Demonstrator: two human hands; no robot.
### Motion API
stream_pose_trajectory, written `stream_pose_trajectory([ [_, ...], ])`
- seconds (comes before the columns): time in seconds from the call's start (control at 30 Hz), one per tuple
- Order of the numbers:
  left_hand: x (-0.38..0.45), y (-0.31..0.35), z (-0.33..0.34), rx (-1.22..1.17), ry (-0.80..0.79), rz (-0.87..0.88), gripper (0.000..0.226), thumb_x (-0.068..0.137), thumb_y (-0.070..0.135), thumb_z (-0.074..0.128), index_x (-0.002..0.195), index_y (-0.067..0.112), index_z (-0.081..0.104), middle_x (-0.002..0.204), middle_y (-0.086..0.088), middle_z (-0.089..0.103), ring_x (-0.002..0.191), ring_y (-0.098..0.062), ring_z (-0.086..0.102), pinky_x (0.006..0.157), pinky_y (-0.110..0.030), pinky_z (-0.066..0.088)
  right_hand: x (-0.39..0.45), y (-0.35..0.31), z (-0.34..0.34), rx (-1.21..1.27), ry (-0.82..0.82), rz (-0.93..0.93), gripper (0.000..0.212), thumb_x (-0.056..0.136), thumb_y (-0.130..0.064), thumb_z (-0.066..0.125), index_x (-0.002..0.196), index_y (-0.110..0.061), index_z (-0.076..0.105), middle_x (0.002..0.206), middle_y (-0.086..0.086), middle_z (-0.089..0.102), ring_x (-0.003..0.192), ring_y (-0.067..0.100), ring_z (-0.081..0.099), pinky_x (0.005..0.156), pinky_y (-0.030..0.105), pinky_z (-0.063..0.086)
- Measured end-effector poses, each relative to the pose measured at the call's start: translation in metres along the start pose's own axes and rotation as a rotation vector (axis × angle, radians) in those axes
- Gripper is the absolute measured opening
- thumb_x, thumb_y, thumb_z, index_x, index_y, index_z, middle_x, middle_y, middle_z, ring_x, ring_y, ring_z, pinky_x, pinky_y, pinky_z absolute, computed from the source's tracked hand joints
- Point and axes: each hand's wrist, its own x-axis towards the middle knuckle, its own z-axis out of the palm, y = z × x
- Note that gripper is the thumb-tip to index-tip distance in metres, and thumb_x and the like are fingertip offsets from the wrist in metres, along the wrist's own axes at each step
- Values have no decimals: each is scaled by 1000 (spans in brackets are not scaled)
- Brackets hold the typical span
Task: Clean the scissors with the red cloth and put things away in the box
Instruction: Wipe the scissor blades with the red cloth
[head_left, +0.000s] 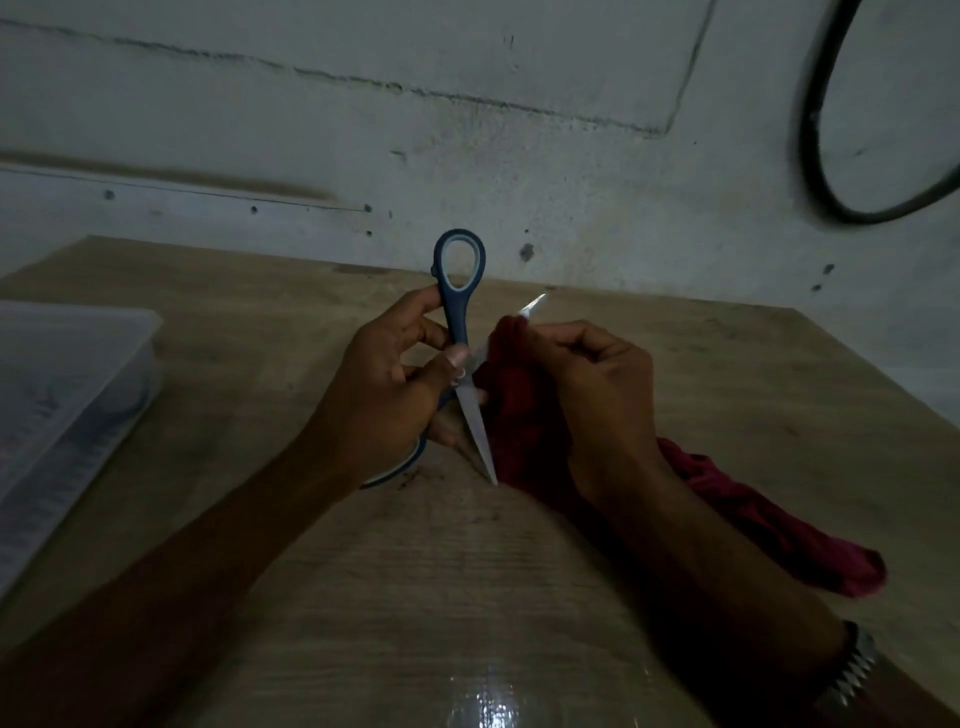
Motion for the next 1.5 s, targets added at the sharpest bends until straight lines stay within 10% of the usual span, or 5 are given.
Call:
stream_pose_trajectory([
  [0.4,-1,-2,0,-10,-53,4,52,98,7,58,143,29,48,85,16,65,89,-10,71,49,-33,59,-11,9,4,-75,-108,45,15,92,-20,81,87,-6,79,81,8,81,73,21,77,69,35,65],
  [1.1,0,-6,1,-5,6,15,54,95,5,63,144,22,50,93,4,70,93,-12,73,62,-26,61,16,-15,-32,140,214,-17,12,96,-15,77,94,-3,77,85,9,80,77,22,76,74,37,66],
  [1.5,0,-9,4,15,31,0,50,96,7,62,139,33,53,92,18,71,96,-3,71,59,-34,62,-7,1,0,-23,-105,152,20,89,-20,84,96,-2,79,88,11,82,76,22,77,72,33,65],
])
